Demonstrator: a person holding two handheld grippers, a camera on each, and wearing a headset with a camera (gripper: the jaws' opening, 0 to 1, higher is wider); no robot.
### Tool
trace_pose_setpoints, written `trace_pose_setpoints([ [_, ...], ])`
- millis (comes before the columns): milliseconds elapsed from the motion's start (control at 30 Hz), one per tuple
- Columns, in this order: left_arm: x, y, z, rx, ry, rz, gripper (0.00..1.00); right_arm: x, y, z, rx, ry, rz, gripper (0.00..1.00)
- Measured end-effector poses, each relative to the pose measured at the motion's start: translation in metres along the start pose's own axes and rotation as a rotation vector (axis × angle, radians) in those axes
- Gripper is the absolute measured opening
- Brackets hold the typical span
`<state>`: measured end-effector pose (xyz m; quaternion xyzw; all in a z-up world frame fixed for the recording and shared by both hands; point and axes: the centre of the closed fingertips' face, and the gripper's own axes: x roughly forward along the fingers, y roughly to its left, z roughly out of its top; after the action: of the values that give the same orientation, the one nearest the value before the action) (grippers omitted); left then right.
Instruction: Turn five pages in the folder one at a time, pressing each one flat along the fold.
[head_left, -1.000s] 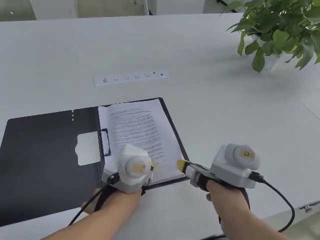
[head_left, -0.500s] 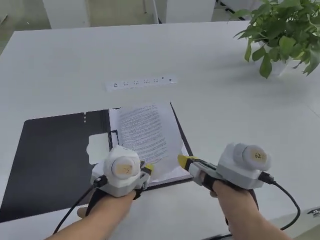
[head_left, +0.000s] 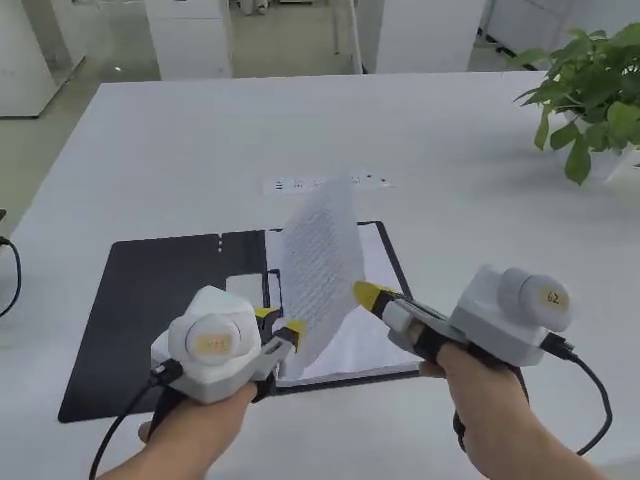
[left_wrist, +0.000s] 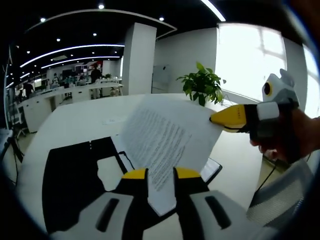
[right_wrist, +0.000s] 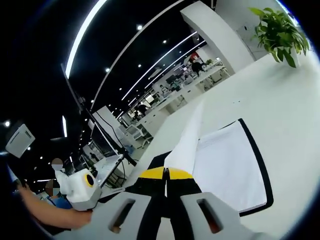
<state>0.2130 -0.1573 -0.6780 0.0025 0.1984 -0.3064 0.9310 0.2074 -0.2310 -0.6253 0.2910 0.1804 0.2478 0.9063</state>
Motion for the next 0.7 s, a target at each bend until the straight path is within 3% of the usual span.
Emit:
trace_pose_setpoints([
  [367, -0.061, 0.059, -0.007, 0.009, -0.025, 0.111, 0.18, 0.048, 0.06, -0.04, -0.045, 0.11, 0.108, 0.0],
  [700, -0.106, 0.099, -0.015, -0.012, -0.037, 0.2, 0.17, 0.087, 0.08, -0.091, -0.093, 0.243, 0.102, 0.0],
])
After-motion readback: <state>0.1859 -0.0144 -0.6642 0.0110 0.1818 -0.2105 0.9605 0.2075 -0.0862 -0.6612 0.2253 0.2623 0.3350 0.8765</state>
